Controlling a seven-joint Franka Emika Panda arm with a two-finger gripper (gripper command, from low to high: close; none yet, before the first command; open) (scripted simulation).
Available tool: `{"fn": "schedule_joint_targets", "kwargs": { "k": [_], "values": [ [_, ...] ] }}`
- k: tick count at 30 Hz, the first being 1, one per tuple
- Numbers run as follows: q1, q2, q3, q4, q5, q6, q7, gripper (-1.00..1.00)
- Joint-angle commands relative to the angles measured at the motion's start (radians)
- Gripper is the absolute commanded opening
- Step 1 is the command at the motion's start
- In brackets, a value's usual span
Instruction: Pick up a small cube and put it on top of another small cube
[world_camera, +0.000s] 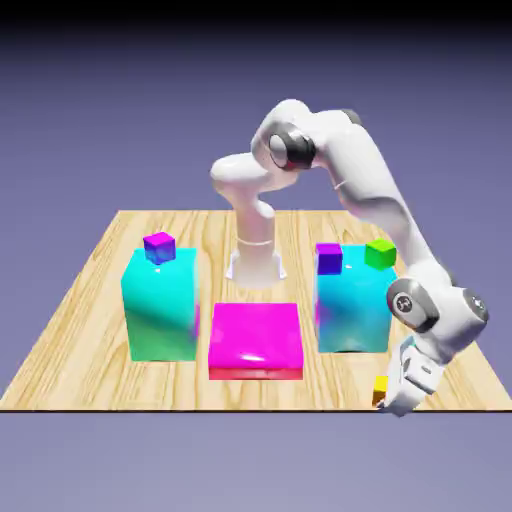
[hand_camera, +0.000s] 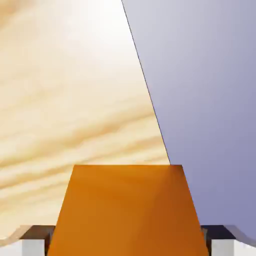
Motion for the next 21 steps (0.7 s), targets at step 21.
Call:
{"fn": "schedule_joint_targets", "kwargs": {
  "k": [21],
  "values": [
    [-0.473,-0.749,-0.478,-0.387,0.299,-0.383,0.356,-1.00]
  ]
}}
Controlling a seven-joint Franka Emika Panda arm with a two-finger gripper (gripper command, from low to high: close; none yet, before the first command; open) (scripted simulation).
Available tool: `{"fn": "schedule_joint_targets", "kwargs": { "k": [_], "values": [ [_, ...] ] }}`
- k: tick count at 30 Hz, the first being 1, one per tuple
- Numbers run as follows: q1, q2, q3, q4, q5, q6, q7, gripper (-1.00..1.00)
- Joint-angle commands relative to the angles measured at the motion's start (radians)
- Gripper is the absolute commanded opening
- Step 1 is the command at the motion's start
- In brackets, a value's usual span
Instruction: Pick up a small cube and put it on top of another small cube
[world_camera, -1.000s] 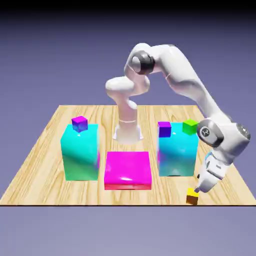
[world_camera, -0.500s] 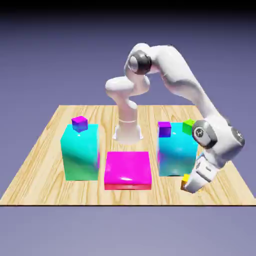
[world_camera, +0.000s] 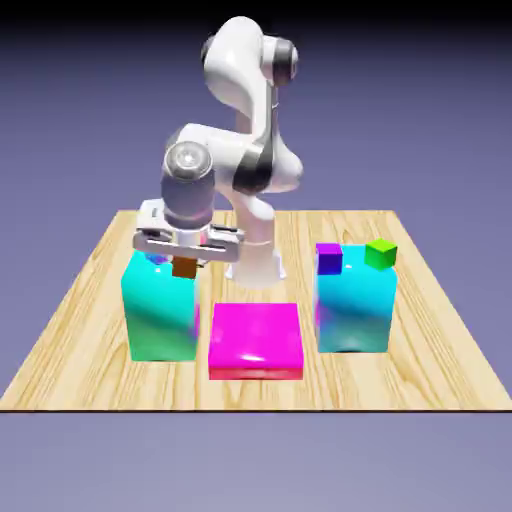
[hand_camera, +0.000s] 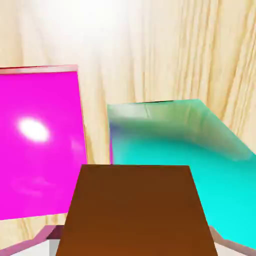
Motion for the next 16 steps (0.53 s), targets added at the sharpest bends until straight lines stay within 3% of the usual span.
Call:
{"fn": "schedule_joint_targets", "kwargs": {
  "k": [1,7,13,14,16],
  "values": [
    [-0.007,-0.036,-0.024,-0.020,0.012,-0.017,0.018,-1.00],
    [-0.115,-0.199,-0.133,-0.112,0.078,-0.093,0.100,-1.00],
    [-0.121,-0.224,-0.137,-0.303,0.064,0.076,0.110,-1.00],
    [-0.121,-0.224,-0.137,-0.303,0.064,0.076,0.110,1.00],
    [-0.120,-0.219,-0.137,-0.267,0.067,0.044,0.108,1.00]
  ]
}}
